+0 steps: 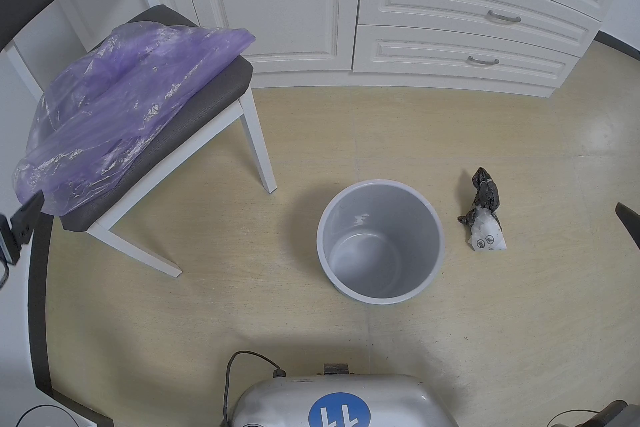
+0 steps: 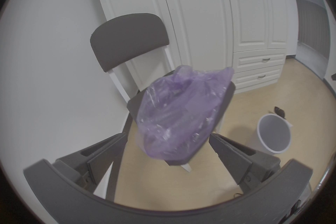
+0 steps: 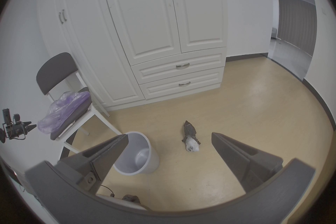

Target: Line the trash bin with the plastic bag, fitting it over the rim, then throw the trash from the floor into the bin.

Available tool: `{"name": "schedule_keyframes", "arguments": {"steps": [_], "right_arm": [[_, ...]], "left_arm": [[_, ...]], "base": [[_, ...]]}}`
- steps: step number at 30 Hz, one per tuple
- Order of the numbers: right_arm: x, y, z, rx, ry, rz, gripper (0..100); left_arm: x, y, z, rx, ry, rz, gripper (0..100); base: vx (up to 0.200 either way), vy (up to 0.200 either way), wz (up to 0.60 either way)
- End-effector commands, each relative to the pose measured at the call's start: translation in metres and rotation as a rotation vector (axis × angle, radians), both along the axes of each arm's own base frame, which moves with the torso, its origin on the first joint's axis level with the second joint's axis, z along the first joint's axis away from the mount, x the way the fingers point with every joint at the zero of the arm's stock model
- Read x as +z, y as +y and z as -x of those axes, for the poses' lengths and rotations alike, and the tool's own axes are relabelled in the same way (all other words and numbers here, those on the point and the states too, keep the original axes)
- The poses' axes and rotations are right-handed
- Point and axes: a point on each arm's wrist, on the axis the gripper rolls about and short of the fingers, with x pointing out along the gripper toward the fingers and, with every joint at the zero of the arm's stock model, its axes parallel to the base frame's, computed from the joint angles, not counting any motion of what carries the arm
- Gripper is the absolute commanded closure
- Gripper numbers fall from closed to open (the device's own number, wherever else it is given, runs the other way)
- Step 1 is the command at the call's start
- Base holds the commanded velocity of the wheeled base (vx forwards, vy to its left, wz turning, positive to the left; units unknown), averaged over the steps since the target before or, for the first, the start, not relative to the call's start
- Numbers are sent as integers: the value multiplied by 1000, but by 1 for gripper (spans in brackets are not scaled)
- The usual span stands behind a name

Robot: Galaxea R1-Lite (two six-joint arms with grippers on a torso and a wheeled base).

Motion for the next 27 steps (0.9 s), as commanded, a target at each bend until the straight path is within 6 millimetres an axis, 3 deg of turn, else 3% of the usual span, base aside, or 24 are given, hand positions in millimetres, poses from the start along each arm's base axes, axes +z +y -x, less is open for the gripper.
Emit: {"name": "schedule_keyframes", "arguments": {"steps": [1,4,10,19,27], "right_arm": [[3,0,-25,13,53,-18,0],[19,2,-40,44,39,-16,0],[4,3,-47,58,100,-11,0],[2,3,-46,60,91,-9,0],[2,4,-48,66,97,-11,0]], "left_arm": [[15,10,-27,60,19,-33,0],[25,10,-30,50,15,-109,0],[26,8,-26,34,56,-183,0],[14,5,-62,3,168,-222,0],[15,10,-71,47,186,-224,0]], "base": [[0,0,0],[0,0,0],[0,0,0],[0,0,0],[0,0,0]]}}
